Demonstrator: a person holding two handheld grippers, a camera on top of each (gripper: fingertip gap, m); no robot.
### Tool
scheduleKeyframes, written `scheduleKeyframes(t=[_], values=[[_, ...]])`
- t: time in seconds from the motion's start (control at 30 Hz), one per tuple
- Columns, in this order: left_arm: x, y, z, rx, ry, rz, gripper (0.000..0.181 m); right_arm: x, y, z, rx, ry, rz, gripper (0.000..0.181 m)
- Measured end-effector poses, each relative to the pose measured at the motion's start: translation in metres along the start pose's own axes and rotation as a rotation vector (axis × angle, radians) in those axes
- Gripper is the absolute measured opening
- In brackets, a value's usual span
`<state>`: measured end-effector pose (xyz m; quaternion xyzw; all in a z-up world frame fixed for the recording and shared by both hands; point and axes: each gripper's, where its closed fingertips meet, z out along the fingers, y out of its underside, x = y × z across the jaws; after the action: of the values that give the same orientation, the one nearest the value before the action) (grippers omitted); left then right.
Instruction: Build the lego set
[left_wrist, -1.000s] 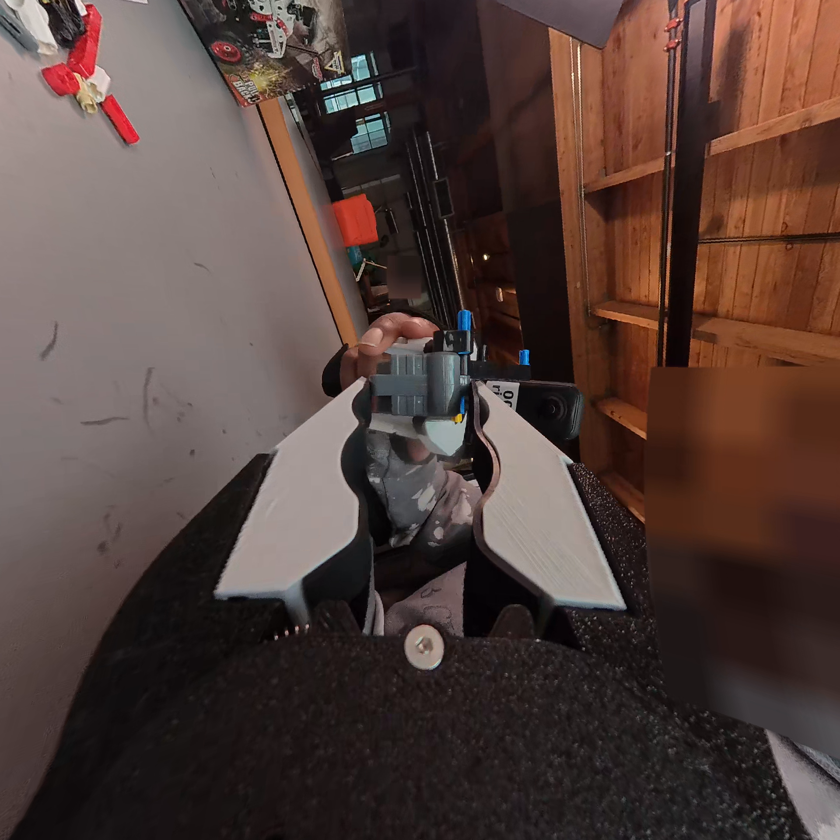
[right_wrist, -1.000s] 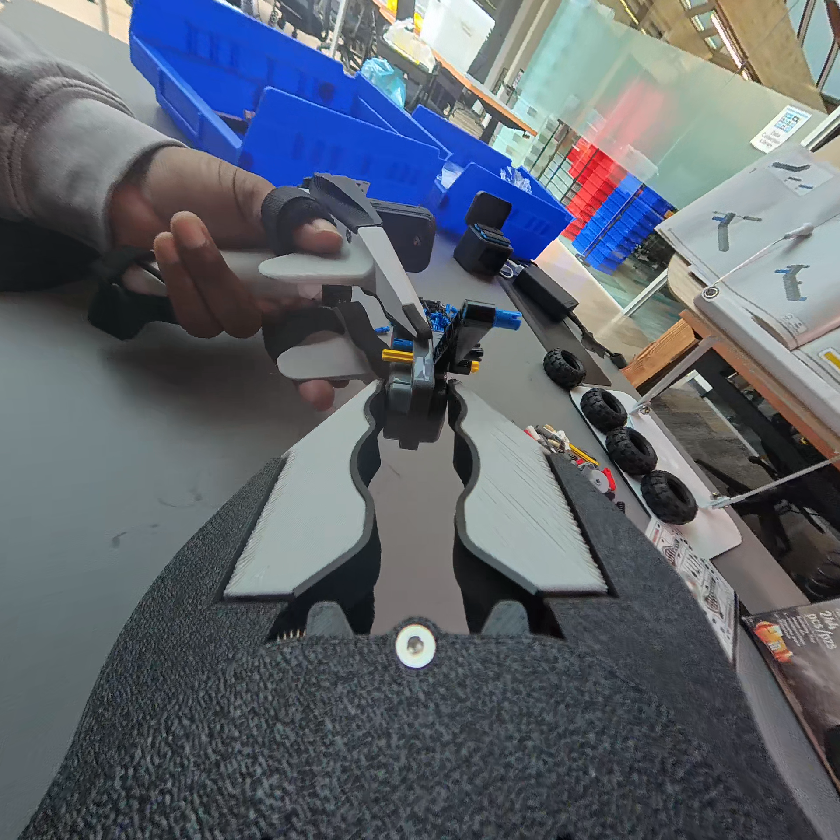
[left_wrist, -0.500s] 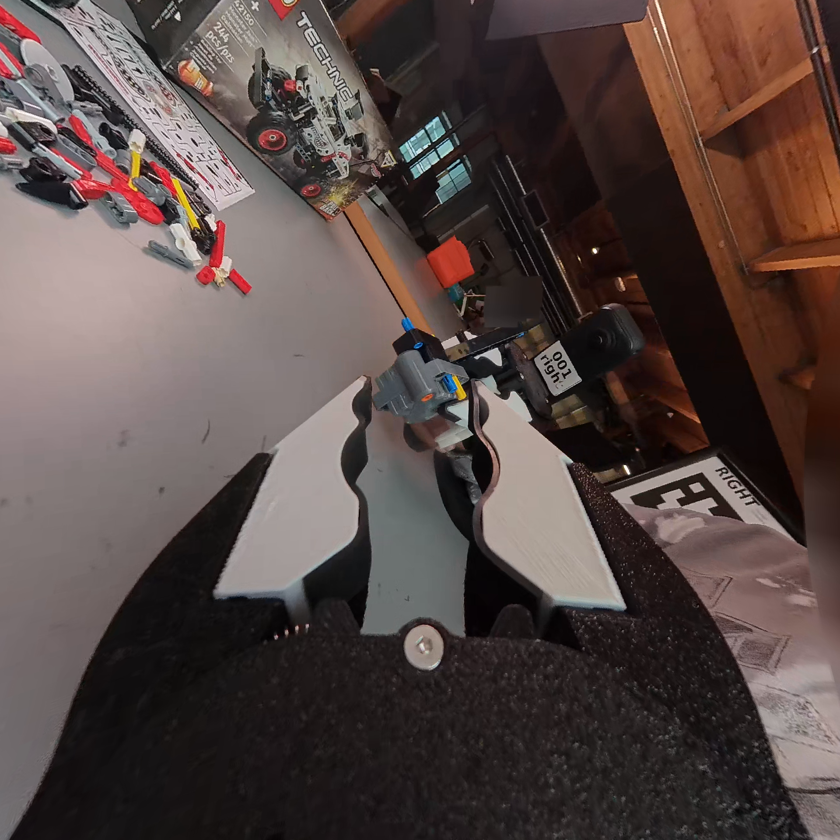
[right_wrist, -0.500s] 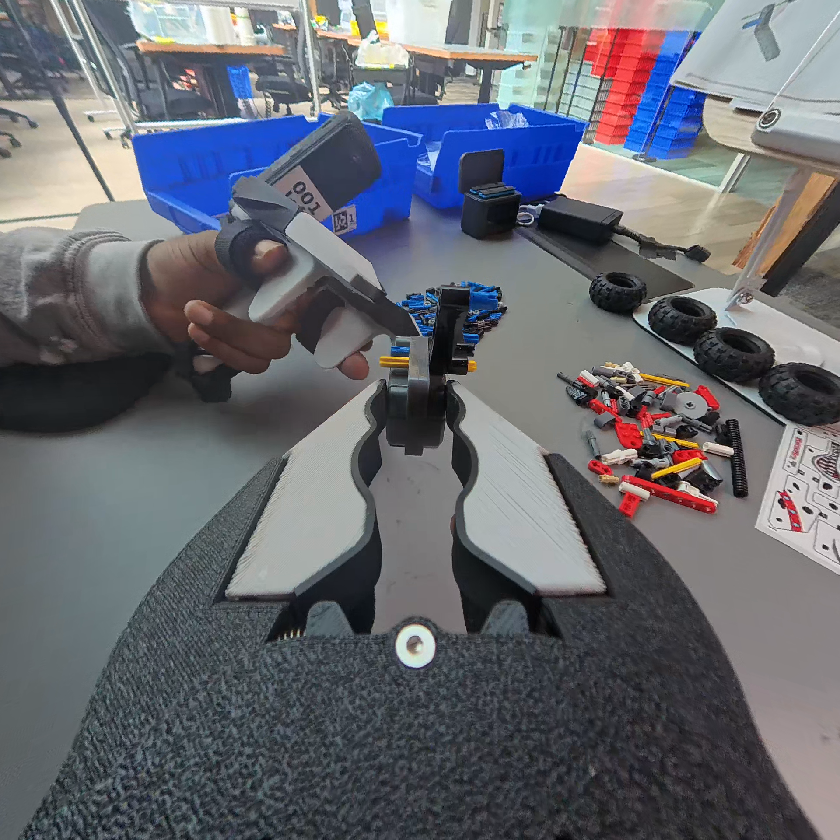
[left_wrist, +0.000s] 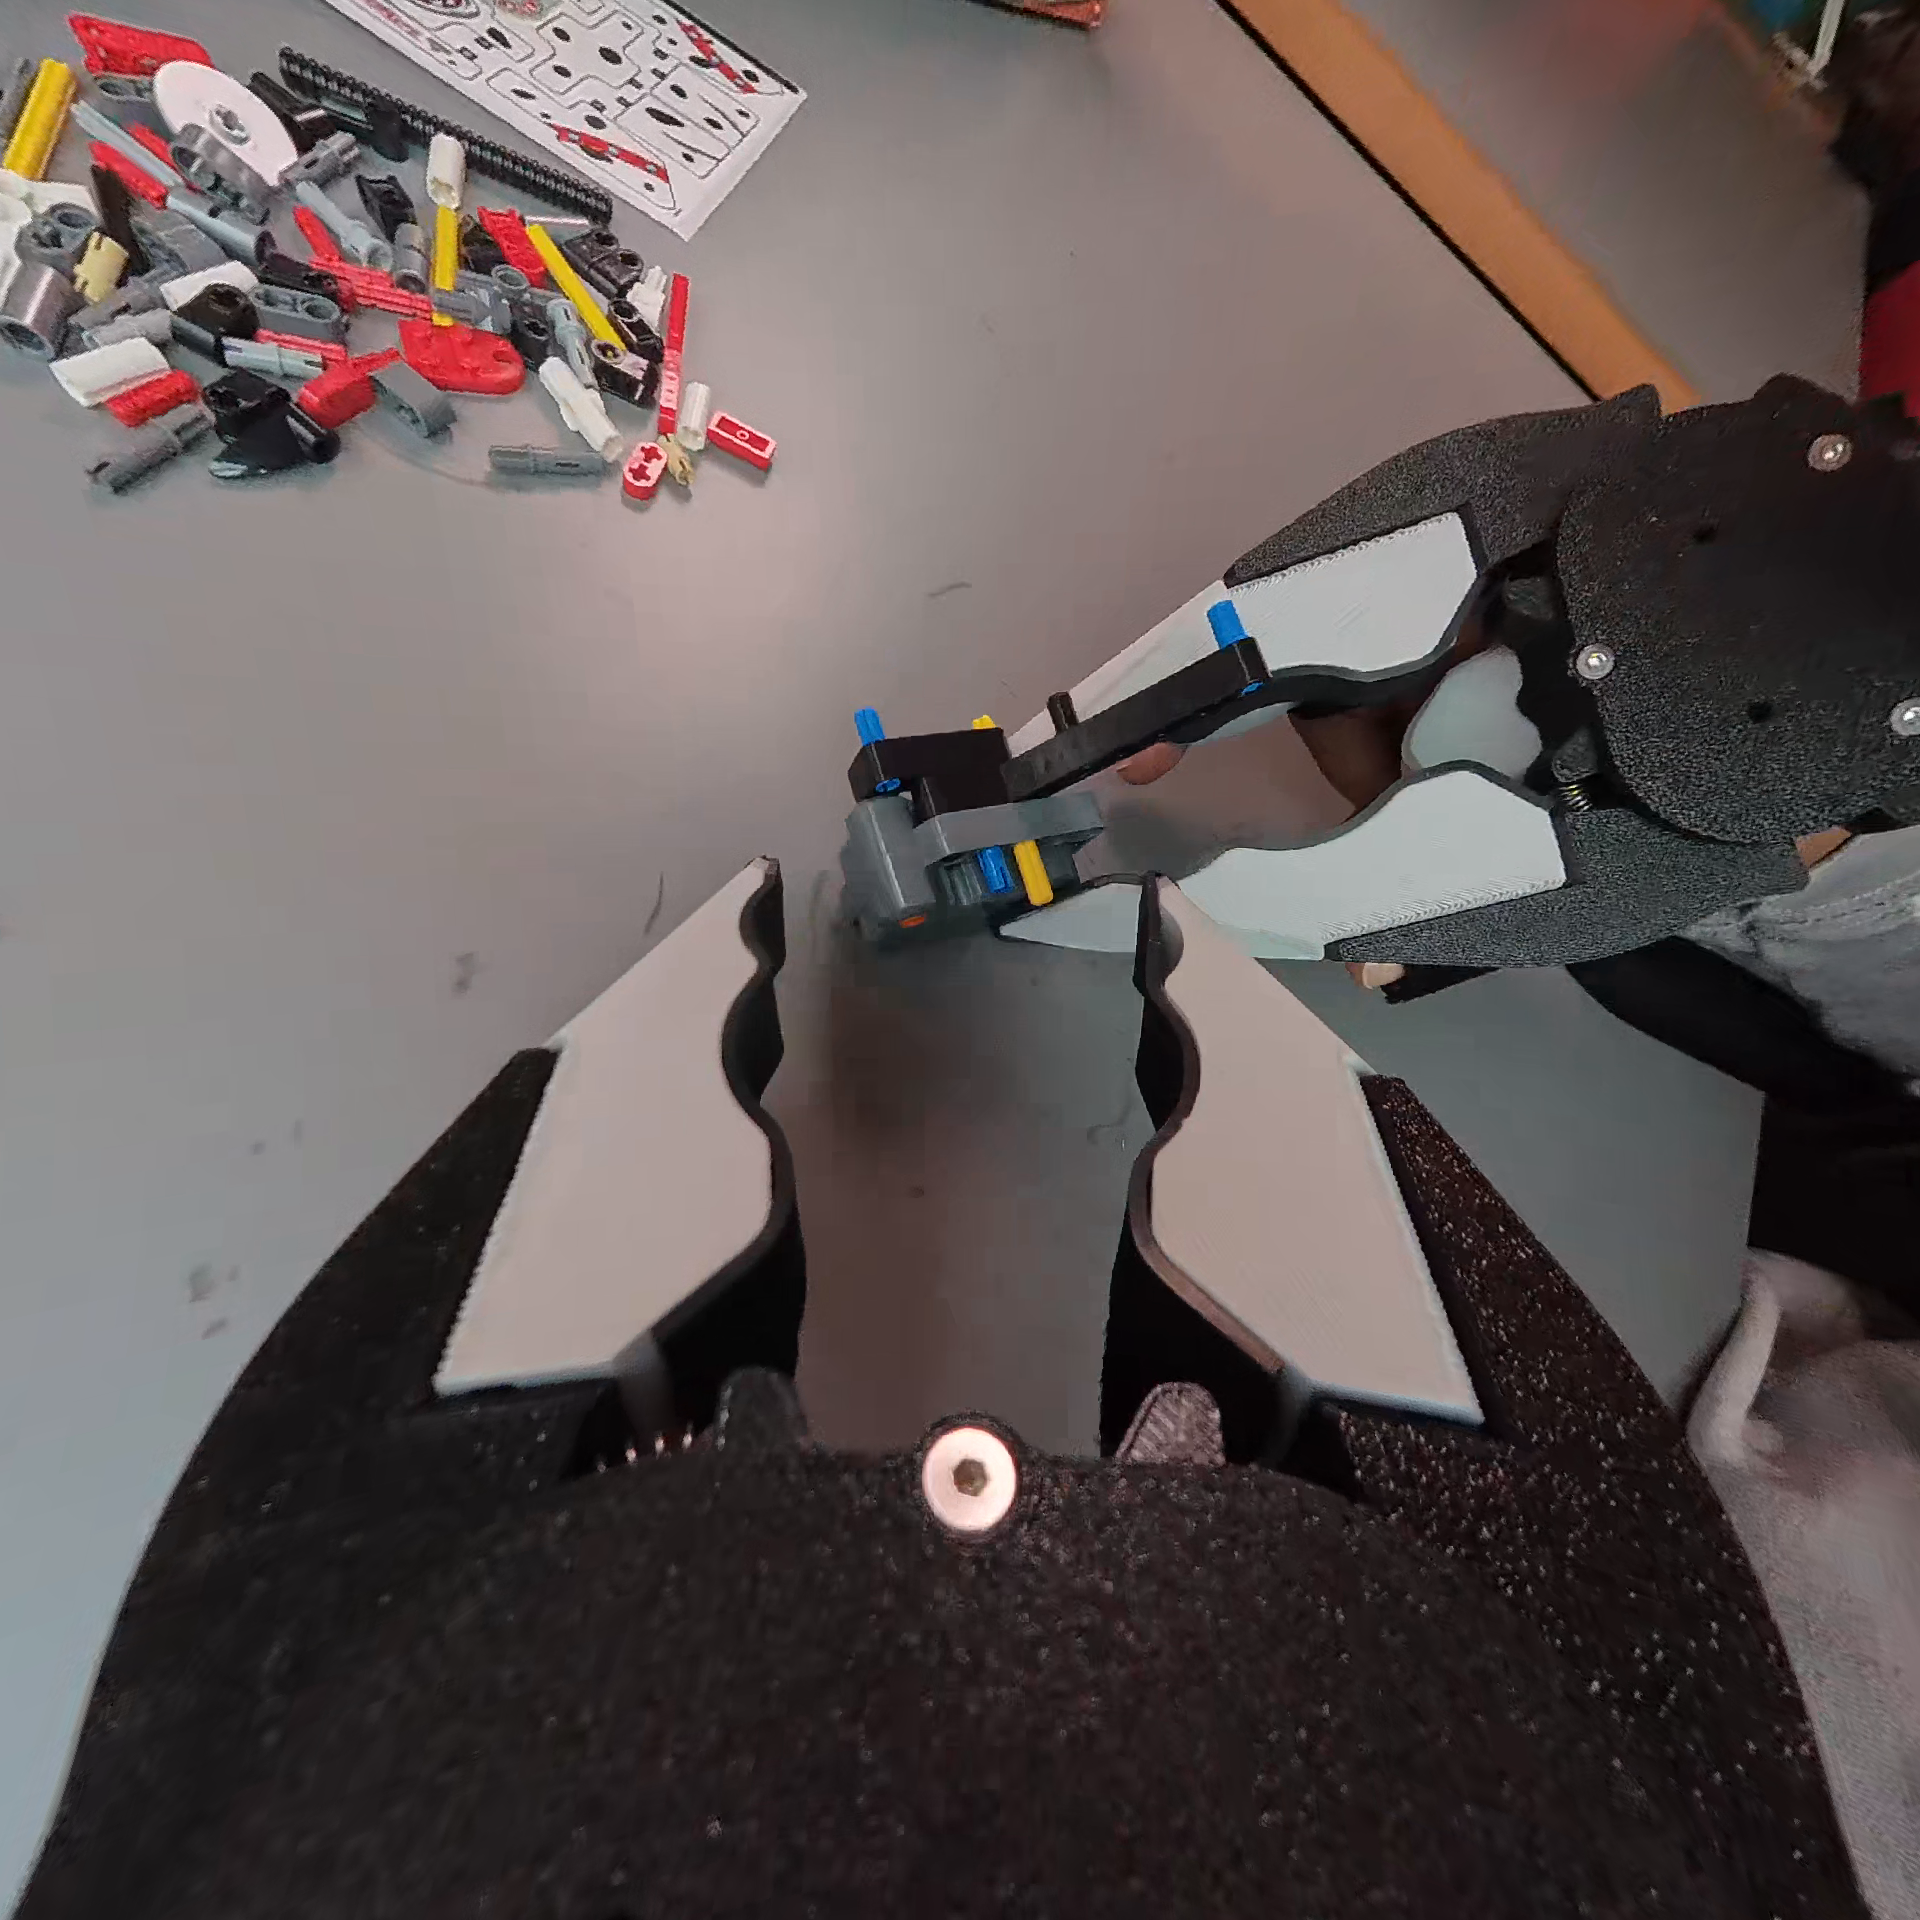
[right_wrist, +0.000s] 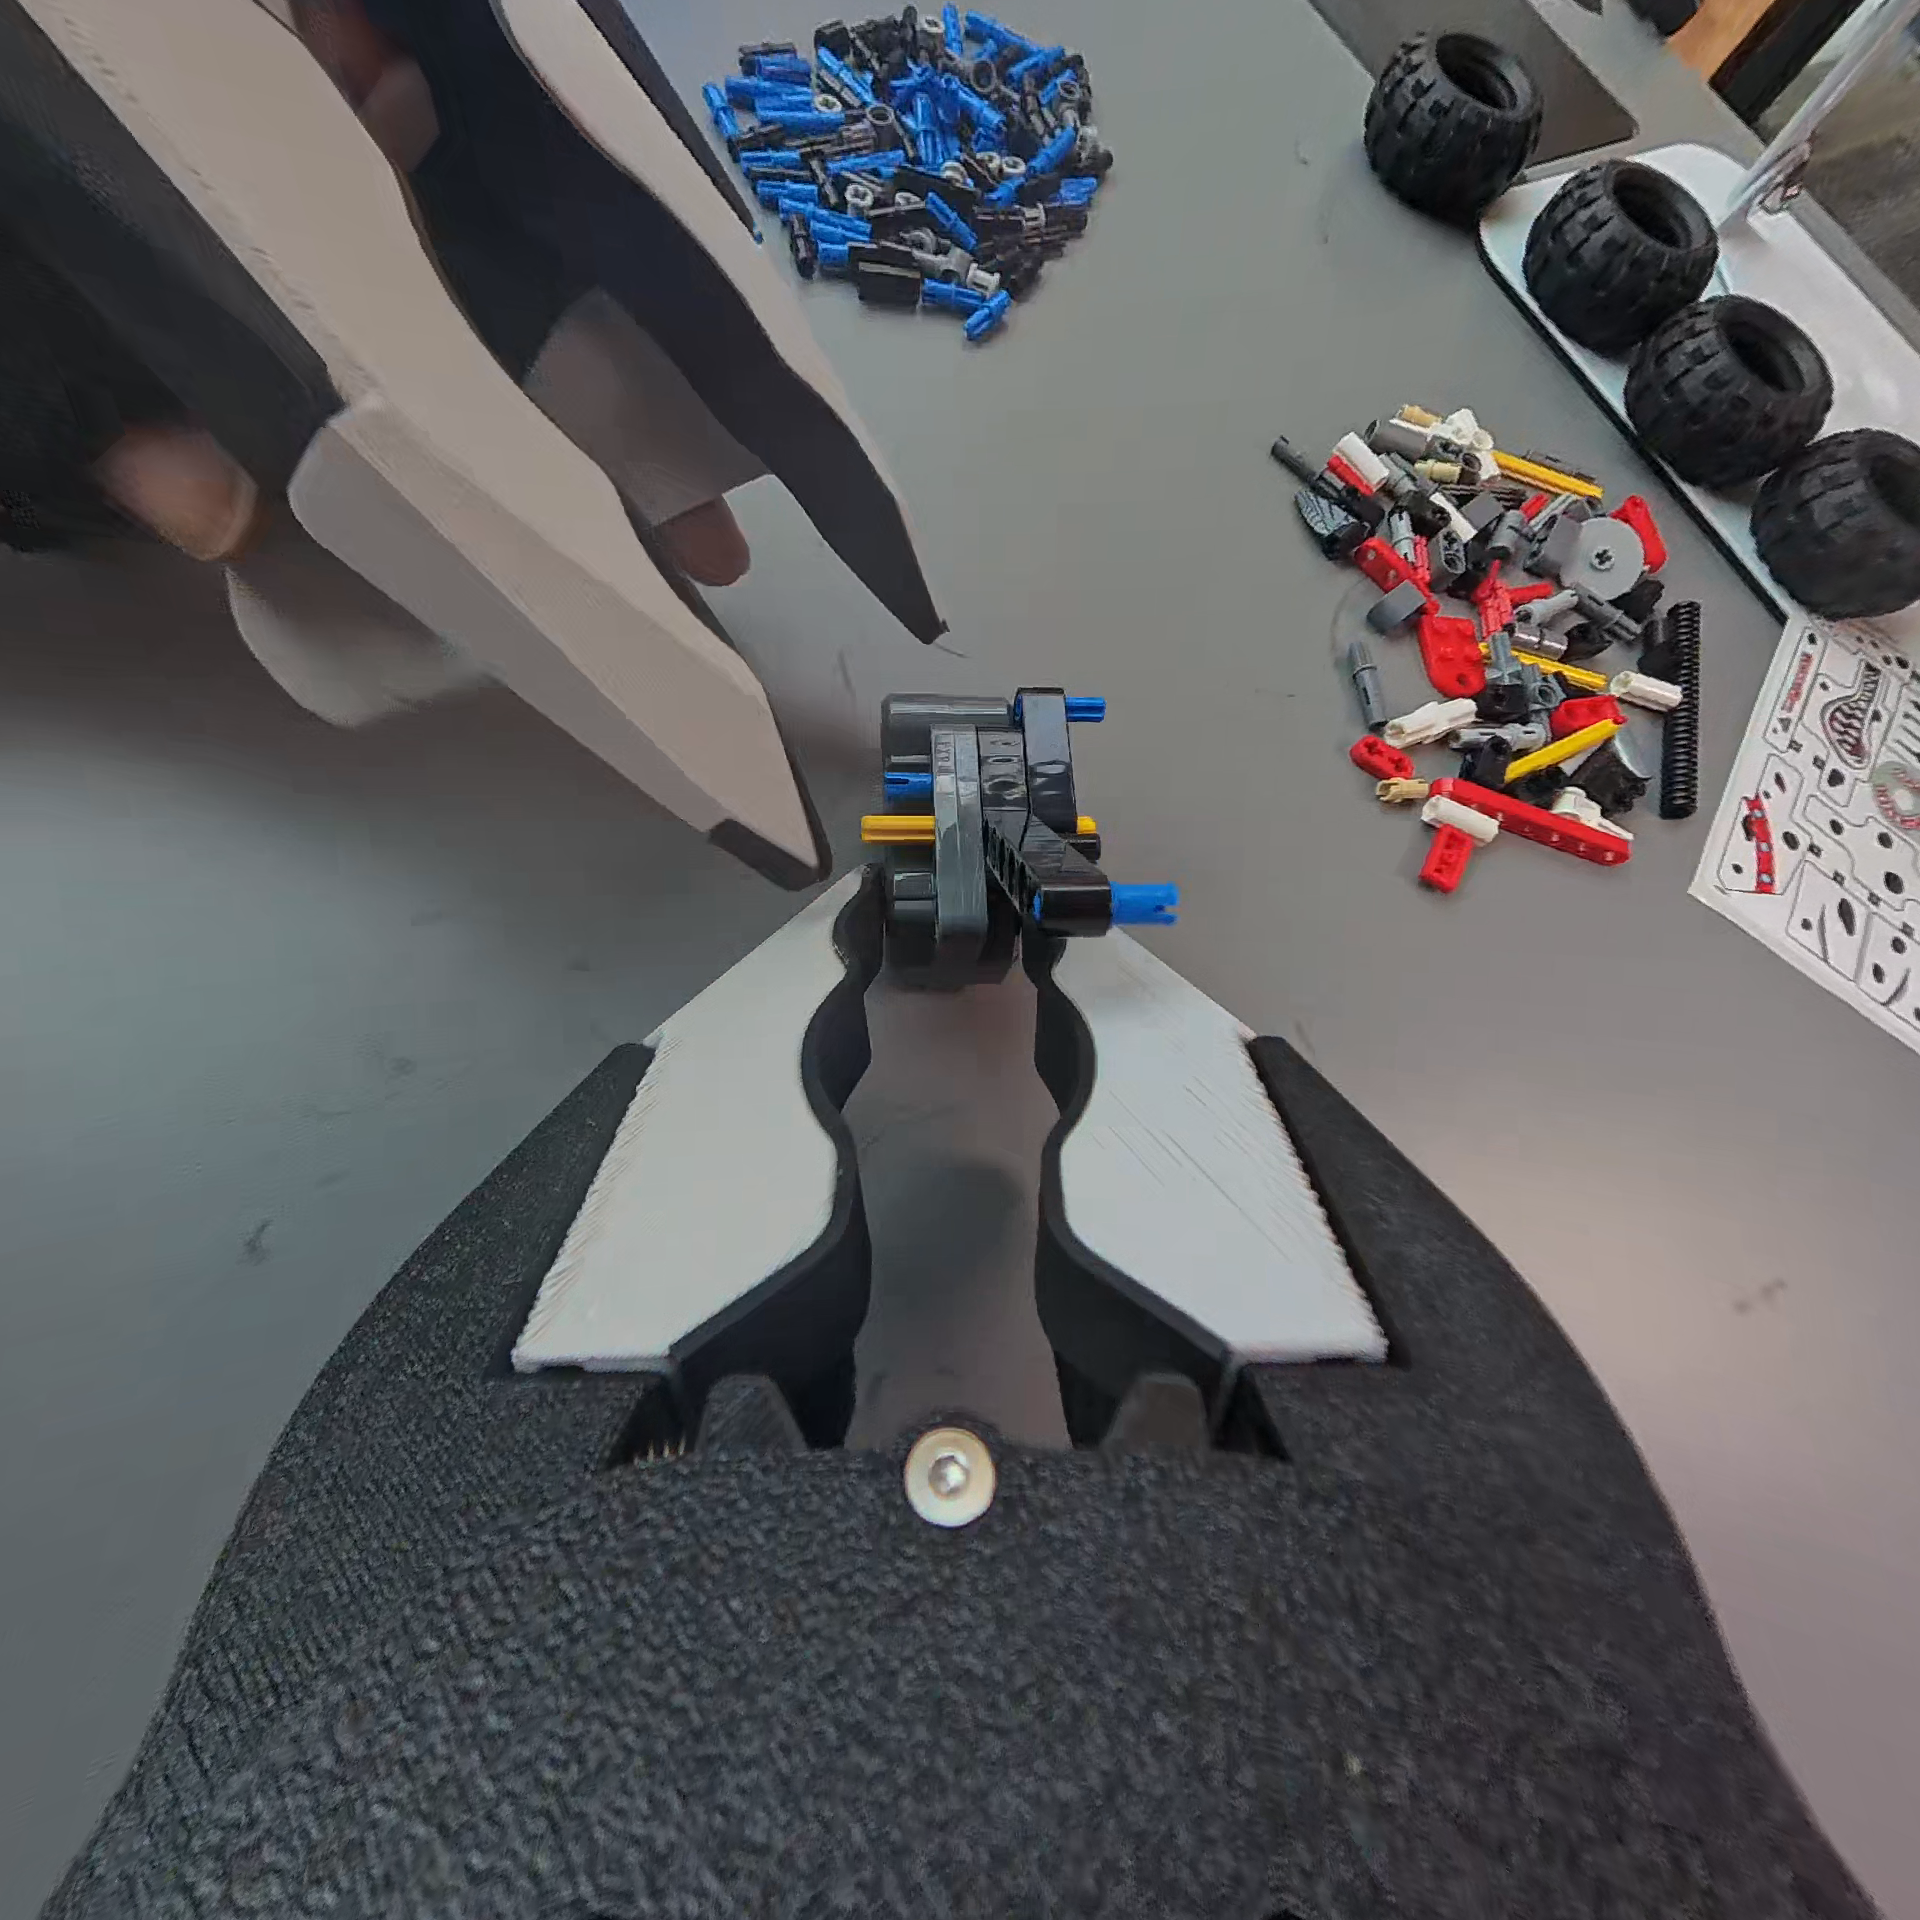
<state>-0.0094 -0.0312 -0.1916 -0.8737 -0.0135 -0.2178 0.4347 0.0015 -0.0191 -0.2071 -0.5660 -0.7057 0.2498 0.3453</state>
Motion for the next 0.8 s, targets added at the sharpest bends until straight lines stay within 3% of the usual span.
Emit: scheduleKeyframes(t=[0.13, 0.2, 0.3, 0.43, 0.67, 0.8], values=[[0.009, 0.005, 0.005, -0.04, 0.018, 0.092, 0.065, -0.012, 0.006, -0.006, -0.014, -0.098, 0.001, 0.034], [0.008, 0.007, 0.006, -0.051, 0.017, 0.115, 0.059, -0.029, 0.01, -0.016, 0.0, -0.245, 0.014, 0.044], [0.006, 0.006, 0.002, -0.05, 0.037, 0.14, 0.051, -0.045, 0.012, -0.035, 0.057, -0.393, 0.012, 0.038], [0.009, 0.0, -0.004, -0.016, 0.062, 0.241, 0.057, -0.021, 0.011, -0.047, 0.11, -0.339, 0.004, 0.032], [0.002, 0.005, 0.007, -0.12, 0.075, 0.558, 0.073, 0.01, 0.008, -0.049, 0.162, -0.255, 0.048, 0.03], [0.006, 0.006, 0.015, -0.179, 0.165, 0.621, 0.066, 0.022, 0.003, -0.047, 0.209, -0.194, 0.061, 0.025]])
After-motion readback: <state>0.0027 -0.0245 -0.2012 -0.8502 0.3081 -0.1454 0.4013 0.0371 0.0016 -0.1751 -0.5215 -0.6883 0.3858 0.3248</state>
